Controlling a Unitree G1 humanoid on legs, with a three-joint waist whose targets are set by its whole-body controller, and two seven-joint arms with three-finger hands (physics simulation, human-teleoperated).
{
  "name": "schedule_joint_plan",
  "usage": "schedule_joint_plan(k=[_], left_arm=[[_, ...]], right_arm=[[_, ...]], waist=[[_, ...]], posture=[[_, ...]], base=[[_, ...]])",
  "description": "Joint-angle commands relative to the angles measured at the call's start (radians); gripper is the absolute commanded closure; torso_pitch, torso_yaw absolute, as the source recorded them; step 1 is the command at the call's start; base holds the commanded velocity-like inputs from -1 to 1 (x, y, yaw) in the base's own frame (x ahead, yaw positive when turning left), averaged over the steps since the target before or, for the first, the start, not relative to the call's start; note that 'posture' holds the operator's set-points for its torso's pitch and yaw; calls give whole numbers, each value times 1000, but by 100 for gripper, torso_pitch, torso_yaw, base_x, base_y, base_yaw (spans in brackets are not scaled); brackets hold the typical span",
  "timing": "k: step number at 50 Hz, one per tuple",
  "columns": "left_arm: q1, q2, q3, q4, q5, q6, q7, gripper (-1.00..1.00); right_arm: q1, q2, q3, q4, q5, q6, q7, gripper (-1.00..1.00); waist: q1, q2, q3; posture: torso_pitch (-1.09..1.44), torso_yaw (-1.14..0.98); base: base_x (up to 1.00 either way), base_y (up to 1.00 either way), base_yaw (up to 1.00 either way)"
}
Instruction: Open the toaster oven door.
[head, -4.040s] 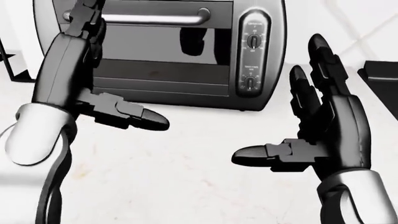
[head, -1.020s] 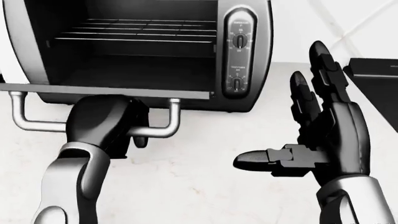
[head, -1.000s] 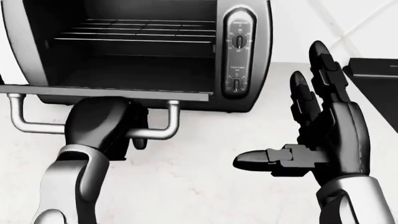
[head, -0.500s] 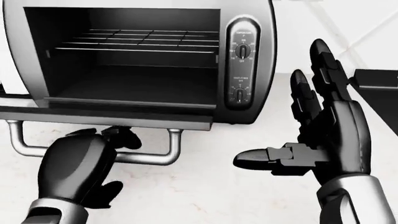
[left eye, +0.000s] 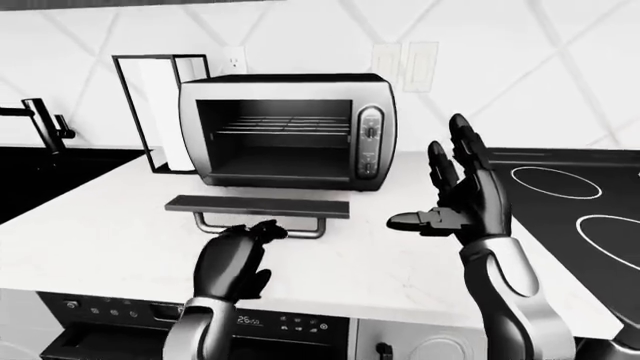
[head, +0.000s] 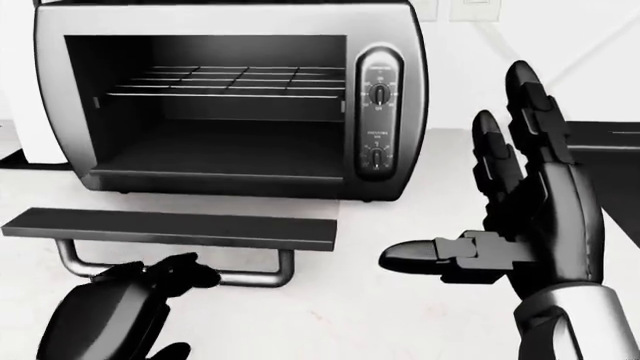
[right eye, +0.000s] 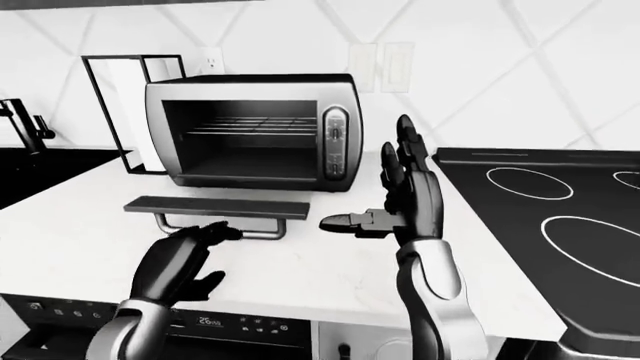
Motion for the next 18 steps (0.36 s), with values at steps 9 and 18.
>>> schedule_joint_plan(k=[9,18], left_arm=[[82,-42,60,-279,-111,29,-97,-17],[-11,-108,251,-566,-345,169,-246,-34]], right_arm=[[-21,-4,-2,-40,4,-15,0,-100],[-23,-18,-43,-137,58,57,-23,-100]], waist=[[-7,4,12],[4,-2,15]], posture=[[-37,0],[-37,0]], base=[[0,0,0],[0,0,0]])
